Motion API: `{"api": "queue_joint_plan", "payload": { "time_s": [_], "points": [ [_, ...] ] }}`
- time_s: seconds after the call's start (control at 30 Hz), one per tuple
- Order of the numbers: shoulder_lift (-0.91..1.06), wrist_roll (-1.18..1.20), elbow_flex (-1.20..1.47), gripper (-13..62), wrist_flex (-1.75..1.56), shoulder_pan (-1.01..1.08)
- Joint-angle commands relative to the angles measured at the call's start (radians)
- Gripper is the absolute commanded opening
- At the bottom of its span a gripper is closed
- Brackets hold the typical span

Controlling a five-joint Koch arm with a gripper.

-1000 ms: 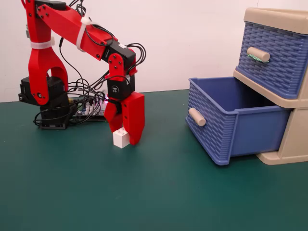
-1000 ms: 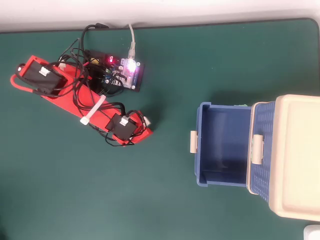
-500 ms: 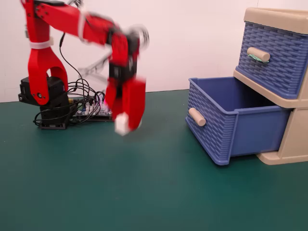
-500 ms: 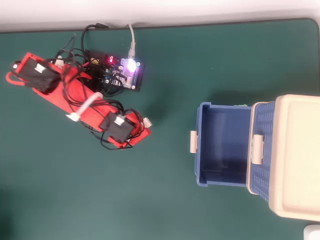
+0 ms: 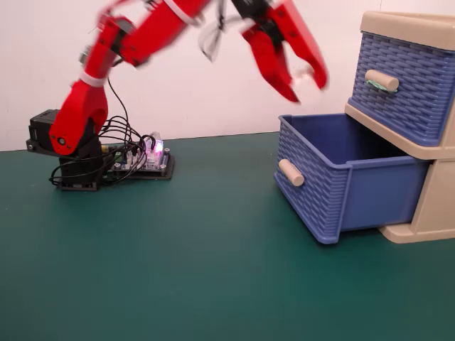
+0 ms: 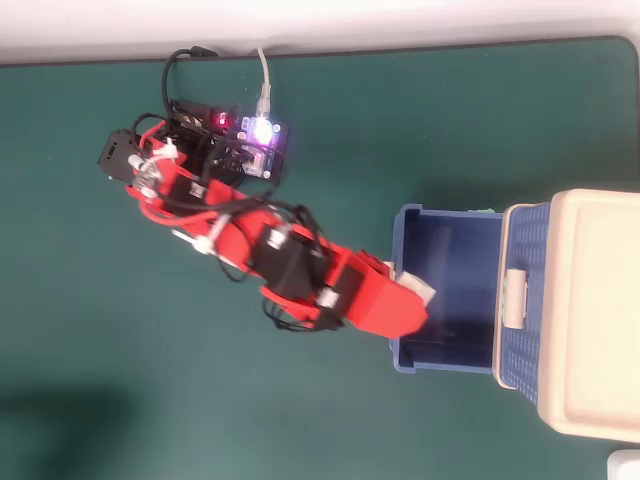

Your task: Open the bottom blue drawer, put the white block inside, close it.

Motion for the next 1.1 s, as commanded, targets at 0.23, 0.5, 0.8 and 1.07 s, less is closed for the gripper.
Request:
{"api": "queue_joint_plan", "payload": {
  "time_s": [0.23, 0.5, 0.8, 1.07],
  "points": [
    [-0.046, 0.035, -0.100, 33.4, -0.046, -0.095],
    [0.115, -0.029, -0.072, 34.1, 0.089, -0.089],
    [0.213, -0.522, 0.357, 33.9, 0.186, 0.025],
    [0.092, -0.563, 0.377, 34.1, 0.080, 0.017]
  ]
}}
